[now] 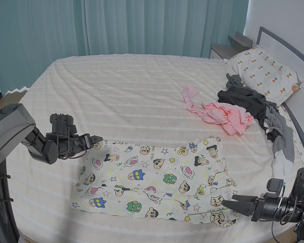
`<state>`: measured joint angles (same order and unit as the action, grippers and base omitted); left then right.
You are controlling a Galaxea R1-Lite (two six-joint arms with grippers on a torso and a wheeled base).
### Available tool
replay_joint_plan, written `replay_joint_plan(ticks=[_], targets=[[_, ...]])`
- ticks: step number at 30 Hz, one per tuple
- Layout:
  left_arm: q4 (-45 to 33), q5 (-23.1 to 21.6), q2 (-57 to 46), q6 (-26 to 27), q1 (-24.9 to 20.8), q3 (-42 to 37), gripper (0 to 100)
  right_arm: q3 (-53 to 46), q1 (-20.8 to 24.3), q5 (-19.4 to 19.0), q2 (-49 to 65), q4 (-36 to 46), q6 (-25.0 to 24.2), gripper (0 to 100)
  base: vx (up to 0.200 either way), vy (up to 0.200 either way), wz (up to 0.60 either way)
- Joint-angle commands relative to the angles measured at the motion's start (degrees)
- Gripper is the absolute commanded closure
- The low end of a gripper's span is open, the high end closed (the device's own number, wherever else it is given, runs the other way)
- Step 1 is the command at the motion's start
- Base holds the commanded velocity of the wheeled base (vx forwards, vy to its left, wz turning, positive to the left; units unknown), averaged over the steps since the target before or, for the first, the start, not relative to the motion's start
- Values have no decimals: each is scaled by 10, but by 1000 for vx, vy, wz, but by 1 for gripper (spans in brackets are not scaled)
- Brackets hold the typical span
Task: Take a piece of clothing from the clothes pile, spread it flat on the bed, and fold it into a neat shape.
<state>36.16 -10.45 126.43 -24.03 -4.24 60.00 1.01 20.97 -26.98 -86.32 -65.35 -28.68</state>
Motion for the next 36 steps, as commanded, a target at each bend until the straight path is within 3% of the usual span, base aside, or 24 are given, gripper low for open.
replay_joint_plan(ticks=[1, 20, 21, 26, 29, 33, 36], targets=[[-28, 2, 88, 30, -2, 81, 0, -10, 5, 1, -9, 1, 0, 0, 0, 0, 0], [-54, 3, 145, 22, -23, 160, 0, -10, 9, 1, -31, 1, 0, 0, 0, 0, 0], [-53, 3, 145, 18, -23, 161, 100, -10, 9, 0, -32, 1, 0, 0, 0, 0, 0], [-51, 8, 145, 4, -21, 159, 100, 1, -8, 0, -59, -7, -1, 0, 0, 0, 0], [-50, 11, 137, 2, -19, 156, 100, 46, -50, 0, -98, -1, 2, 0, 0, 0, 0], [-48, 48, 107, -27, -21, 148, 100, 142, -124, -1, -186, 4, 7, 0, 0, 0, 0], [-33, 57, 92, -47, -22, 146, 100, 242, -154, 0, -247, 65, 10, 0, 0, 0, 0]])
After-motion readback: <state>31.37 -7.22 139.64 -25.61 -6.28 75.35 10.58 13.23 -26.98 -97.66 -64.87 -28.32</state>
